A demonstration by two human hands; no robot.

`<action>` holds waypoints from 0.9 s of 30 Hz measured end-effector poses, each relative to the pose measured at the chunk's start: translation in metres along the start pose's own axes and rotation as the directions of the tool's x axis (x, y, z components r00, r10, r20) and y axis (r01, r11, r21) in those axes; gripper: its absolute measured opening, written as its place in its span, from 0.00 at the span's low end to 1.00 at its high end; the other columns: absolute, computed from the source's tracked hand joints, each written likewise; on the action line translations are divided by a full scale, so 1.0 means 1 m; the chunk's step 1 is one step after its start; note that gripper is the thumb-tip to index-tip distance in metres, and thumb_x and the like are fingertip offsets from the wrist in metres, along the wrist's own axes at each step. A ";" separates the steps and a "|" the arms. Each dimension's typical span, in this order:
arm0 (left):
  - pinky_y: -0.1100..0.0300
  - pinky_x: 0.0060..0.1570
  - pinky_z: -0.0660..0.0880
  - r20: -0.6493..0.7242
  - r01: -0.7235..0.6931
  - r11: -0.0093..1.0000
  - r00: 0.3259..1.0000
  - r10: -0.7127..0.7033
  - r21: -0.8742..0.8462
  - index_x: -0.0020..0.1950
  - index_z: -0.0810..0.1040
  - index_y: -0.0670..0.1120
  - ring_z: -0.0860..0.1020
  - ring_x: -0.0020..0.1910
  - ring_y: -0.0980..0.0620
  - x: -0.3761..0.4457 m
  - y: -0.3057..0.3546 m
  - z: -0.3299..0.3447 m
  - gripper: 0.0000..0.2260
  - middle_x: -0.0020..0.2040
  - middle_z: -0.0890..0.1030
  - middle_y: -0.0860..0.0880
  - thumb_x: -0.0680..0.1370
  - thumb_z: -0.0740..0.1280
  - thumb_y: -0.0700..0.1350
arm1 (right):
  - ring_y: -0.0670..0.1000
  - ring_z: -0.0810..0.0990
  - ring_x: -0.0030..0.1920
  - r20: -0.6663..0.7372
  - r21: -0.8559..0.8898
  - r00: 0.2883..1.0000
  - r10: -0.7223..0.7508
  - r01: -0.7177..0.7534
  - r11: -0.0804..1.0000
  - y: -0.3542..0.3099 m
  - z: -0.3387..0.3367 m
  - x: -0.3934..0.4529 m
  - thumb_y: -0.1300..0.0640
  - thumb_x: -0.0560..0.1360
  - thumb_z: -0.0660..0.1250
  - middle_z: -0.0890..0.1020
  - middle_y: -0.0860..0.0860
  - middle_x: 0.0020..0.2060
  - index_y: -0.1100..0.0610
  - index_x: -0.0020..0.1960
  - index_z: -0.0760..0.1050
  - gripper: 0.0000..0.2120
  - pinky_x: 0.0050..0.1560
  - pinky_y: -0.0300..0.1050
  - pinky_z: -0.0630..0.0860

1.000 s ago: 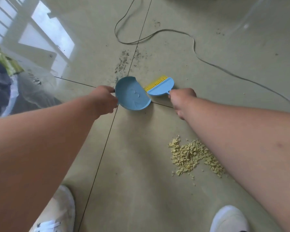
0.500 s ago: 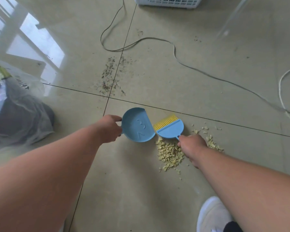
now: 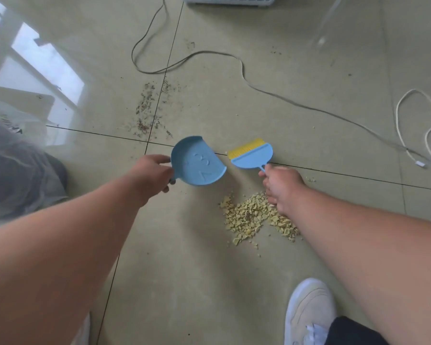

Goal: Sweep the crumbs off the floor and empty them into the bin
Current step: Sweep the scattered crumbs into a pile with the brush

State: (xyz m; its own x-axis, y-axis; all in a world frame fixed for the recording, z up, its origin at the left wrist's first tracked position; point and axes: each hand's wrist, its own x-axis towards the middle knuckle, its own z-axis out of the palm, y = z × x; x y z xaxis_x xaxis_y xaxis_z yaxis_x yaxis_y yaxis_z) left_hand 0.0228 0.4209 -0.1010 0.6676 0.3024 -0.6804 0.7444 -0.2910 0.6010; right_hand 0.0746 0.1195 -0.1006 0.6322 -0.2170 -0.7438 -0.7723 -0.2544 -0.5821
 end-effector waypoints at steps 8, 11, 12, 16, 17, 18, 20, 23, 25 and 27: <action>0.60 0.40 0.83 0.016 -0.066 0.996 0.998 0.067 -0.065 0.82 0.71 0.46 0.84 0.36 0.51 0.058 0.051 -0.012 0.29 0.50 0.88 0.43 0.82 0.72 0.39 | 0.47 0.59 0.20 -0.042 0.096 0.999 -0.002 0.007 0.995 -0.095 0.047 0.052 0.46 0.83 0.63 0.69 0.47 0.29 0.53 0.43 0.77 0.15 0.20 0.32 0.56; 0.55 0.49 0.86 0.020 -0.036 0.995 0.999 0.038 -0.094 0.84 0.69 0.48 0.86 0.41 0.47 0.079 0.064 -0.010 0.30 0.54 0.88 0.42 0.83 0.71 0.37 | 0.46 0.60 0.13 -0.012 0.073 1.000 0.001 0.000 0.997 -0.116 0.061 0.068 0.47 0.83 0.61 0.70 0.45 0.28 0.51 0.42 0.76 0.14 0.21 0.30 0.59; 0.54 0.51 0.86 0.023 -0.024 0.996 0.999 0.026 -0.089 0.84 0.69 0.48 0.86 0.40 0.47 0.084 0.066 -0.009 0.30 0.54 0.88 0.42 0.83 0.71 0.36 | 0.47 0.63 0.13 0.014 0.064 1.000 -0.003 0.002 0.998 -0.119 0.063 0.075 0.48 0.83 0.59 0.70 0.45 0.30 0.50 0.43 0.74 0.13 0.21 0.31 0.61; 0.57 0.44 0.86 0.027 0.011 0.999 1.000 -0.010 -0.040 0.84 0.69 0.48 0.84 0.39 0.48 0.088 0.071 -0.011 0.30 0.56 0.87 0.40 0.83 0.70 0.34 | 0.50 0.69 0.32 0.077 -0.076 0.995 -0.058 0.064 0.995 -0.124 0.061 0.100 0.52 0.79 0.60 0.70 0.49 0.38 0.48 0.42 0.67 0.06 0.32 0.42 0.69; 0.58 0.40 0.86 0.033 0.031 0.999 0.999 -0.029 -0.040 0.84 0.68 0.47 0.85 0.40 0.48 0.086 0.071 -0.013 0.30 0.56 0.86 0.39 0.83 0.69 0.33 | 0.51 0.67 0.31 0.060 -0.106 0.996 -0.061 0.068 0.992 -0.122 0.060 0.101 0.54 0.77 0.60 0.69 0.50 0.37 0.48 0.42 0.67 0.06 0.31 0.42 0.68; 0.59 0.35 0.86 0.045 0.060 0.997 0.997 -0.058 -0.049 0.84 0.68 0.47 0.85 0.42 0.48 0.083 0.070 -0.014 0.30 0.56 0.86 0.39 0.83 0.69 0.32 | 0.51 0.65 0.29 0.024 -0.118 0.998 -0.053 0.056 0.991 -0.117 0.058 0.102 0.55 0.76 0.61 0.68 0.50 0.35 0.49 0.42 0.67 0.05 0.28 0.41 0.67; 0.60 0.31 0.85 0.068 0.114 0.992 0.992 -0.110 -0.058 0.84 0.68 0.46 0.87 0.47 0.46 0.075 0.066 -0.017 0.30 0.57 0.85 0.38 0.83 0.68 0.30 | 0.50 0.60 0.24 -0.046 -0.109 0.999 -0.001 -0.004 0.994 -0.103 0.053 0.094 0.53 0.73 0.62 0.67 0.50 0.32 0.50 0.45 0.69 0.02 0.24 0.36 0.61; 0.58 0.33 0.86 0.078 0.129 0.991 0.989 -0.126 -0.045 0.85 0.67 0.45 0.87 0.47 0.45 0.060 0.055 -0.018 0.30 0.56 0.85 0.38 0.84 0.68 0.30 | 0.49 0.63 0.24 -0.009 -0.218 1.000 -0.009 0.006 0.976 -0.066 0.035 0.072 0.48 0.74 0.62 0.72 0.52 0.32 0.52 0.51 0.77 0.11 0.26 0.36 0.61; 0.57 0.34 0.87 0.087 0.130 0.991 0.988 -0.126 -0.036 0.85 0.66 0.45 0.87 0.45 0.46 0.048 0.044 -0.013 0.31 0.54 0.85 0.38 0.84 0.67 0.30 | 0.48 0.61 0.24 0.070 -0.315 0.995 -0.074 0.092 0.944 -0.036 0.017 0.051 0.49 0.79 0.60 0.71 0.52 0.30 0.51 0.50 0.80 0.11 0.26 0.38 0.57; 0.57 0.36 0.87 0.103 0.124 0.992 0.987 -0.122 -0.019 0.85 0.67 0.46 0.87 0.44 0.46 0.035 0.034 -0.008 0.31 0.53 0.86 0.38 0.84 0.68 0.31 | 0.49 0.63 0.25 0.158 -0.377 0.981 -0.115 0.167 0.911 -0.011 0.000 0.028 0.52 0.82 0.59 0.72 0.52 0.30 0.52 0.44 0.79 0.13 0.27 0.40 0.57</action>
State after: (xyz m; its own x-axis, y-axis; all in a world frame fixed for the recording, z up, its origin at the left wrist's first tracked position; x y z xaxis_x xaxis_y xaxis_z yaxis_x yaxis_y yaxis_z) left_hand 0.0714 0.4291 -0.1011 0.5667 0.2405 -0.7881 0.8218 -0.2334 0.5197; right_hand 0.1004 0.1165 -0.1152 0.6986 -0.0346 -0.7147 -0.5738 -0.6237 -0.5307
